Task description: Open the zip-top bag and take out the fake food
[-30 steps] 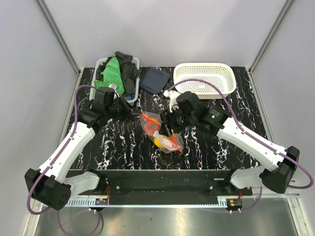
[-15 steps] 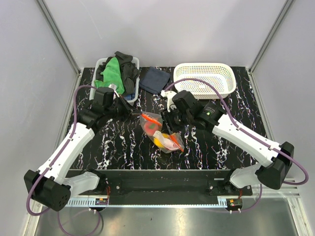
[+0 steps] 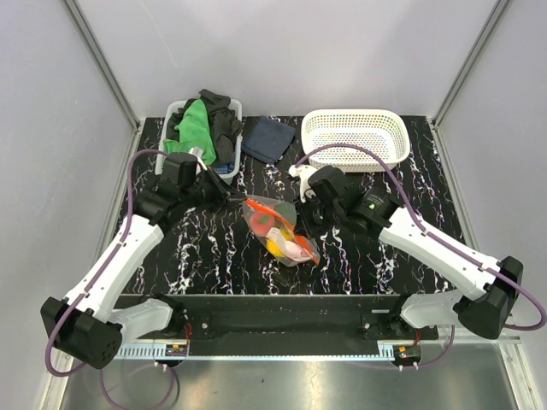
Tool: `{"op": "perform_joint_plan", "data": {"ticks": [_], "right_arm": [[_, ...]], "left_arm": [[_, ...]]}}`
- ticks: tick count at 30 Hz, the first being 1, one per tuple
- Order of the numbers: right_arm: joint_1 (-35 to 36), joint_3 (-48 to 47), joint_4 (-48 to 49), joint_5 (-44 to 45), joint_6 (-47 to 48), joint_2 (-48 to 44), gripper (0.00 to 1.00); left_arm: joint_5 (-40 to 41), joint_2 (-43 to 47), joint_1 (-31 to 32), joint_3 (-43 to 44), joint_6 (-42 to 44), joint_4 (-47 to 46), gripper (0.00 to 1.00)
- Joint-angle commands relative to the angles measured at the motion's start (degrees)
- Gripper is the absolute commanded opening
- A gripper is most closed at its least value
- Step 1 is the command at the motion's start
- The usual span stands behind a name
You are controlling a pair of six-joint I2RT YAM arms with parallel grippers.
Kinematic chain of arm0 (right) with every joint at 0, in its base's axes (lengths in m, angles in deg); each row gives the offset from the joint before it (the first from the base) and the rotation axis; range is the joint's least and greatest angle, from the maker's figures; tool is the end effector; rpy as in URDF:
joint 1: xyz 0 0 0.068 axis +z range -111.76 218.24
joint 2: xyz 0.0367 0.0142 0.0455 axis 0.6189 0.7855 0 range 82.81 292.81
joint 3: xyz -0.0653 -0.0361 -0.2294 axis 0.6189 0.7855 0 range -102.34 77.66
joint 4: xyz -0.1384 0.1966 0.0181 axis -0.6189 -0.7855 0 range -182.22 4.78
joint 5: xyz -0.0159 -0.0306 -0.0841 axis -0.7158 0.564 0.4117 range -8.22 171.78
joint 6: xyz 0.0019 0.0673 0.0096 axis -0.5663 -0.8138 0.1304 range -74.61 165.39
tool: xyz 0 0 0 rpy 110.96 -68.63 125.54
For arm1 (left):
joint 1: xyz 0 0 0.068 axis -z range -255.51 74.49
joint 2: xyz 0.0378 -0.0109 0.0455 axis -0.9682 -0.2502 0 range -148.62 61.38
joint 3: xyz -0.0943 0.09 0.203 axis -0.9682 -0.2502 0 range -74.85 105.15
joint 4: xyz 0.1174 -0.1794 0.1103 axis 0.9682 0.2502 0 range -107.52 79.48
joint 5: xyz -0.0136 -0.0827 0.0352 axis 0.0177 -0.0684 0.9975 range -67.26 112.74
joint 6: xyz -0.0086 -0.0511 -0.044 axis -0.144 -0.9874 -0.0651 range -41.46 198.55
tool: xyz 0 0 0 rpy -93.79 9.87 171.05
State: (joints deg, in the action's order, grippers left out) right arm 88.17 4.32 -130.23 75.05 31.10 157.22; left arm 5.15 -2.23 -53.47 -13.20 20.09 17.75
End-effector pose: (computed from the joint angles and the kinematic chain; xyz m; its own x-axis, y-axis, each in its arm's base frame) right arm 0.1696 0.2116 0.2996 -0.6499 -0.3918 -0.6513 -0.6727 0.6953 0.2529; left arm 0.2187 -0.1064 0.2967 -0.7883 -0.5573 -0.2608 -0.1741 0.6086 -0.7742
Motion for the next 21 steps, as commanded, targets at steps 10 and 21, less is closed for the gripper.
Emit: {"op": "perform_joint_plan", "data": {"ticks": [10, 21], "right_arm": [[0.0, -1.8, 3.6, -4.0, -5.8, 0.4, 0.0], [-0.2, -6.7, 4.5, -7.7, -15.3, 5.2, 0.0]], "left_arm": [[-3.3, 4.5, 0.1, 3.4, 10.9, 1.1, 0.74], [-4.3, 19.8, 5.1, -11.4, 6.4, 3.7, 0.6]]}}
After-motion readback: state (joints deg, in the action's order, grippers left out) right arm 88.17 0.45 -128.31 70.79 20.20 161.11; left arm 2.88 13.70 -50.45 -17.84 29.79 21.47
